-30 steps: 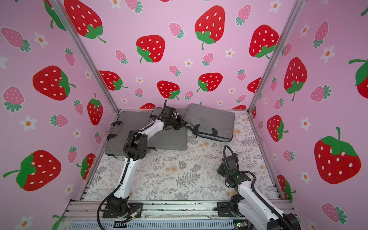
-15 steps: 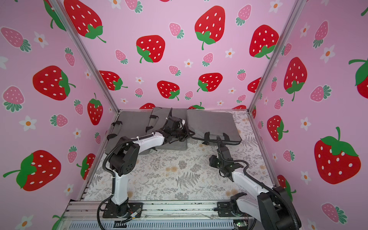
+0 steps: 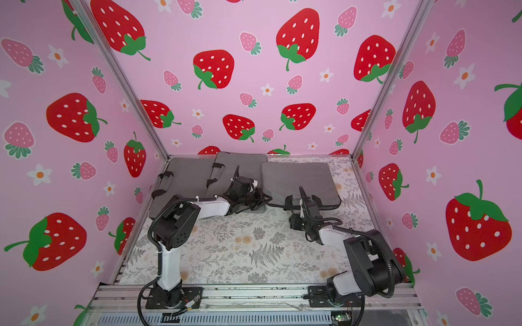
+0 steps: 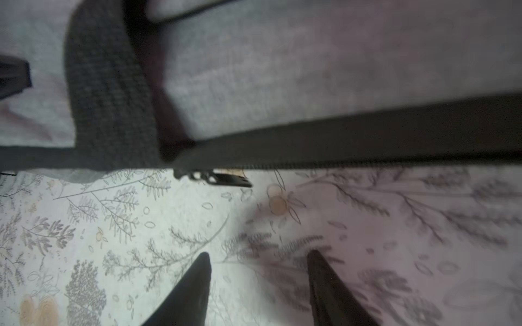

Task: Put the mouse into the laptop bag
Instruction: Zip the zipper on the zippered laptop bag.

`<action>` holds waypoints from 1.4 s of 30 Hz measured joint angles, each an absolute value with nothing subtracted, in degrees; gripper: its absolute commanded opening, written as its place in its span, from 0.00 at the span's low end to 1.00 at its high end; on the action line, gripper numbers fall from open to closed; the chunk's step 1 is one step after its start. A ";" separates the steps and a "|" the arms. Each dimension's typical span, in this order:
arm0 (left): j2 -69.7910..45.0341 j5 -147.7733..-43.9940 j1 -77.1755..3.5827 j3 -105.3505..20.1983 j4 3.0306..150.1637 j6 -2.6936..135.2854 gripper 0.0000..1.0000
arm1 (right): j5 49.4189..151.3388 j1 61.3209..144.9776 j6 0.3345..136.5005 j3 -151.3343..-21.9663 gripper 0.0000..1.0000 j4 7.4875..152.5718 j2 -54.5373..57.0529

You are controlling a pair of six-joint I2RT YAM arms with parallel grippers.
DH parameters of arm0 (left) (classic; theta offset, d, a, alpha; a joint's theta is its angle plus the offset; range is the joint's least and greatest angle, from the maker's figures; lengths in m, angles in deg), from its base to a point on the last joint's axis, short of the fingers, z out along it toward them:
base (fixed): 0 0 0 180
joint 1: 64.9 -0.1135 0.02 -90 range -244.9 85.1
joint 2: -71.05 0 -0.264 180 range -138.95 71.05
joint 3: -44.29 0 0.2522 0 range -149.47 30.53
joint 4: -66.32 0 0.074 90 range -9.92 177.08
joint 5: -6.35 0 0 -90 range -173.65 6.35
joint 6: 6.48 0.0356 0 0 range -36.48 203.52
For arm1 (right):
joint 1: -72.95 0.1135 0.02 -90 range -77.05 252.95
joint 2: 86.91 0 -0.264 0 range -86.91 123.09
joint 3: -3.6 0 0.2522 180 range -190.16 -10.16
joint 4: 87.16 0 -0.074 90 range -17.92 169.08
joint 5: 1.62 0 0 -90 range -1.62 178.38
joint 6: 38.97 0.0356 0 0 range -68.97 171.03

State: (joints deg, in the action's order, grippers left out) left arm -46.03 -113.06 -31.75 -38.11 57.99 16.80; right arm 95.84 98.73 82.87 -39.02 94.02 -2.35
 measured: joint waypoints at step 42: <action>-46.97 -121.63 -36.21 -35.91 55.39 14.66 0.00 | 85.96 90.20 95.28 -35.44 0.00 87.22 -10.44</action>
State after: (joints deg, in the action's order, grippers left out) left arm -46.97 -121.63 -36.21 -35.91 55.39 14.66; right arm 85.96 90.20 95.28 -35.44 87.22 -10.44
